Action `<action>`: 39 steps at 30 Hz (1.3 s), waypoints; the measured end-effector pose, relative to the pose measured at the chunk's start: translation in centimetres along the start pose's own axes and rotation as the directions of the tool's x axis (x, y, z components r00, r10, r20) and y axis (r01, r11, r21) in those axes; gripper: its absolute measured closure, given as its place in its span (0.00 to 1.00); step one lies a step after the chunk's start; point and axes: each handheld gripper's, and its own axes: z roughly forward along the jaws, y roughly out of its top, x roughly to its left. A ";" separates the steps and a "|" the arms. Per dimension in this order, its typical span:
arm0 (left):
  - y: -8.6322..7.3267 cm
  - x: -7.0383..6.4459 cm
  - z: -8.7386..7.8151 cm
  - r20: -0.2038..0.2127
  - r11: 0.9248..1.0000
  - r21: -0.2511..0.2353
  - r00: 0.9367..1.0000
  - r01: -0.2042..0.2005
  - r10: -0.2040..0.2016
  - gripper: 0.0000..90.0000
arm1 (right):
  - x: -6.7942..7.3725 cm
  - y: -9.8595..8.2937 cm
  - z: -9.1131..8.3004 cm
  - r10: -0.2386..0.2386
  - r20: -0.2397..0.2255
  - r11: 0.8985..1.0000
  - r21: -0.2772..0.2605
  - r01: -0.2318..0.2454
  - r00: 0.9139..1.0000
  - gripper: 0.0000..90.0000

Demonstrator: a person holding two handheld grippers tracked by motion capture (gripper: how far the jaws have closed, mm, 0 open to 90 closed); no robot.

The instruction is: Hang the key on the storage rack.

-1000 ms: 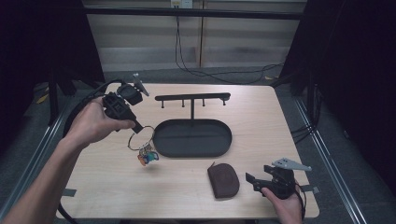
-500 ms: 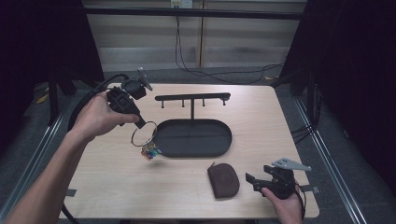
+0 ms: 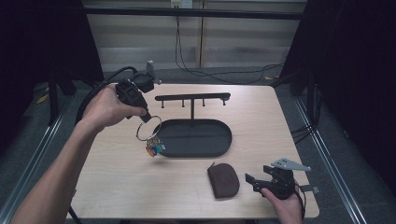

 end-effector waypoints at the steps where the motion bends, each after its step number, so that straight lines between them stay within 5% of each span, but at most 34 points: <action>1: 0.1 0.0 0.1 0.001 1.000 0.003 1.000 0.003 -0.003 0.98 | 0.0 0.0 0.0 0.000 0.000 1.000 0.001 0.000 1.000 0.18; 21: 2.6 -0.4 0.4 -0.042 0.999 0.052 0.999 0.006 -0.004 0.98 | 0.1 0.0 -0.1 -0.001 -0.001 1.000 -0.003 0.001 1.000 0.18; 35: 5.1 1.5 1.8 -0.038 0.996 0.085 0.999 0.030 -0.027 0.98 | 0.0 -0.1 -0.1 0.002 -0.001 1.000 0.002 -0.002 1.000 0.18; 39: 6.4 2.1 2.4 -0.076 0.995 0.090 0.996 0.047 -0.040 0.98 | 0.0 -0.1 -0.1 0.001 -0.006 1.000 0.006 -0.001 1.000 0.18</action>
